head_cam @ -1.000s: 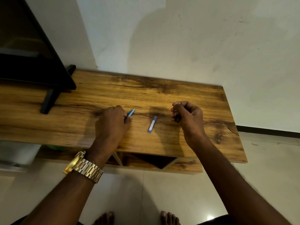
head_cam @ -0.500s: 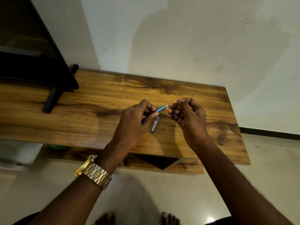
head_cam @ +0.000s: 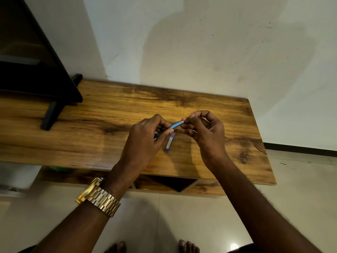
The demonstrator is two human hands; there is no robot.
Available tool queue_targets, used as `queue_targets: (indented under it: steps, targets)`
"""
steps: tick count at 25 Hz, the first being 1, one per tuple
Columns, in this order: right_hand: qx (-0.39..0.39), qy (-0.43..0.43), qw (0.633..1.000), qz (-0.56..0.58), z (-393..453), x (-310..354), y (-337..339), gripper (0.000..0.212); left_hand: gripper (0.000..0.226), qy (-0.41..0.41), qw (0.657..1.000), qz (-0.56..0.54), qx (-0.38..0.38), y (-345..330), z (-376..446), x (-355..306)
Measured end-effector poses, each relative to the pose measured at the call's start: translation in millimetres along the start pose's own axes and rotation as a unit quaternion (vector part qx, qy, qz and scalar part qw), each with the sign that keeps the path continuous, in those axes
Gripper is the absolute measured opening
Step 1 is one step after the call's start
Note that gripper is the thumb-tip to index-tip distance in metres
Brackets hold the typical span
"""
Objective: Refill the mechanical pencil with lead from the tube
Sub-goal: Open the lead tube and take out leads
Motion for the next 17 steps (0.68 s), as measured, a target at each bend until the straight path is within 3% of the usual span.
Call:
queue_targets:
  steps: [17]
  targets:
    - [-0.004,0.022,1.0,0.002,0.0,4.7,4.9,0.008,0.02,-0.005,1.0,0.012,-0.007,-4.5,3.4,-4.8]
Point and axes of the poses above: each hand's wrist, its own z-axis towards the middle knuckle, its own y-axis out of the back of the hand, x = y × z, the point moved 8 cm from there along z, towards the middle knuckle, and after that the axes turned 10 degrees about x, right-handed, at the moved point
